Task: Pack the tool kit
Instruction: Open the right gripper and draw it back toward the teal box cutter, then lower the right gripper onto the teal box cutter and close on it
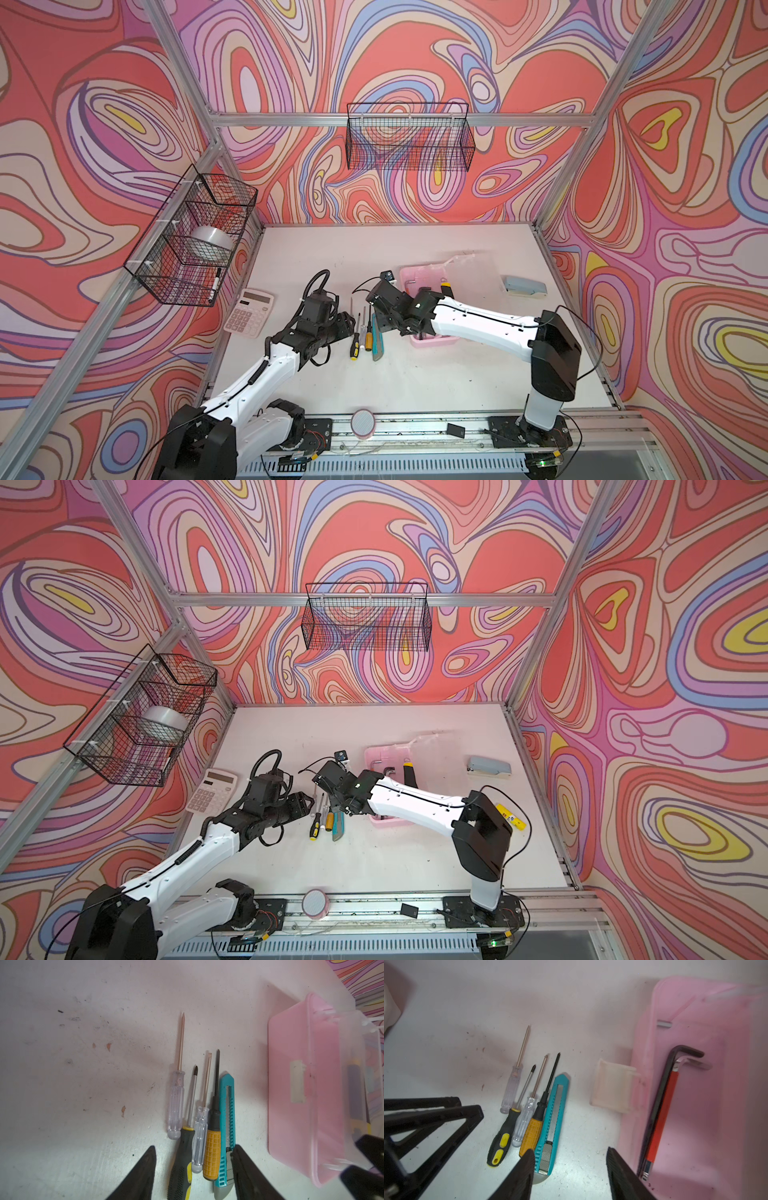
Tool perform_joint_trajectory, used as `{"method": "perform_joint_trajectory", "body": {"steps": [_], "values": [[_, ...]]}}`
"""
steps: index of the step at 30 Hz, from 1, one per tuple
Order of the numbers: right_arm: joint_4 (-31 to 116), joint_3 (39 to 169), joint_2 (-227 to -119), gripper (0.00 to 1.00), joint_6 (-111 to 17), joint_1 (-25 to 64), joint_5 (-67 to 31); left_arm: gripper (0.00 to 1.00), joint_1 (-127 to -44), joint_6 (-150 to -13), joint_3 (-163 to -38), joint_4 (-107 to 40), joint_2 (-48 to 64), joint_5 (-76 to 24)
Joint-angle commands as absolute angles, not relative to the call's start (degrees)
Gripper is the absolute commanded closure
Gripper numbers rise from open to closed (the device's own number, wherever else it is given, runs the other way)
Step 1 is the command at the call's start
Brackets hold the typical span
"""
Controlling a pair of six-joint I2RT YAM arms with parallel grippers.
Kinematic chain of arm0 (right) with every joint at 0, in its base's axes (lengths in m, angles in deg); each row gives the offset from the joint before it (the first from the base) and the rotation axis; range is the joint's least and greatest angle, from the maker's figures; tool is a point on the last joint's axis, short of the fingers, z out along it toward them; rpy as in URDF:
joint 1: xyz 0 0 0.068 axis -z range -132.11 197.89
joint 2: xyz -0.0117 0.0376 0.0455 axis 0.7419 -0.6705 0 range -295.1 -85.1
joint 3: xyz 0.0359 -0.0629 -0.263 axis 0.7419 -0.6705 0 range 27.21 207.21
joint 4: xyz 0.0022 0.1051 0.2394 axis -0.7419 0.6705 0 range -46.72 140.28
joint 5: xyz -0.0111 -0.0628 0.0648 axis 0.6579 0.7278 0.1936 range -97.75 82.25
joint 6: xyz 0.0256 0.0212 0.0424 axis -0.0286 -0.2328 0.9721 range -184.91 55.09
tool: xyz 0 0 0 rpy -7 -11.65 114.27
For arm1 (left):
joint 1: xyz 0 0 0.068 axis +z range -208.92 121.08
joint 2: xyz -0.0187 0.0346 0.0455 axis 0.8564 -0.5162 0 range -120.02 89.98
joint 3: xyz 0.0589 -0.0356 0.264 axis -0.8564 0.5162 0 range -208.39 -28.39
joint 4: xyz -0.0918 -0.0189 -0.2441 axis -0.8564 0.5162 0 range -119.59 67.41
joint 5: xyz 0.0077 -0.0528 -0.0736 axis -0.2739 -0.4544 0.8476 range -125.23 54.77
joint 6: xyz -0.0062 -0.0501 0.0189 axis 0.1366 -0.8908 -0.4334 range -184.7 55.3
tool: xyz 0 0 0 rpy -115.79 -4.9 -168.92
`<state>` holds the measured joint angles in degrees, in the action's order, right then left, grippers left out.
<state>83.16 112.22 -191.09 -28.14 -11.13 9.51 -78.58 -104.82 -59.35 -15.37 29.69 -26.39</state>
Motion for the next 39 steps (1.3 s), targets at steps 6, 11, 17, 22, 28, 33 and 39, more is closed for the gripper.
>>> {"method": "perform_joint_trajectory", "body": {"steps": [6,11,17,22,28,33,39], "values": [[81.43,113.76,-196.93,0.47,-26.06,-12.16,4.01,0.41,-77.21,-105.57,-54.72,-12.43,33.80,-26.54],[80.46,113.94,-199.58,0.50,-25.81,-12.22,2.71,0.41,-76.77,-105.93,-53.66,-12.28,34.34,-26.30],[80.55,114.22,-201.76,0.52,-25.81,-12.23,2.08,0.41,-76.24,-105.84,-53.35,-12.07,34.87,-26.26],[80.58,114.65,-203.39,0.52,-25.96,-12.15,1.27,0.41,-75.93,-105.76,-52.95,-12.35,34.71,-26.36],[80.55,114.84,-204.73,0.52,-25.15,-12.22,1.48,0.41,-75.83,-105.84,-52.47,-13.30,33.95,-26.08],[80.69,114.45,-204.89,0.52,-24.65,-12.22,2.80,0.41,-75.73,-105.85,-52.64,-13.81,33.20,-25.73],[80.29,114.89,-206.49,0.53,-24.66,-12.14,2.38,0.42,-75.62,-105.75,-52.82,-14.01,31.93,-25.51]]}}
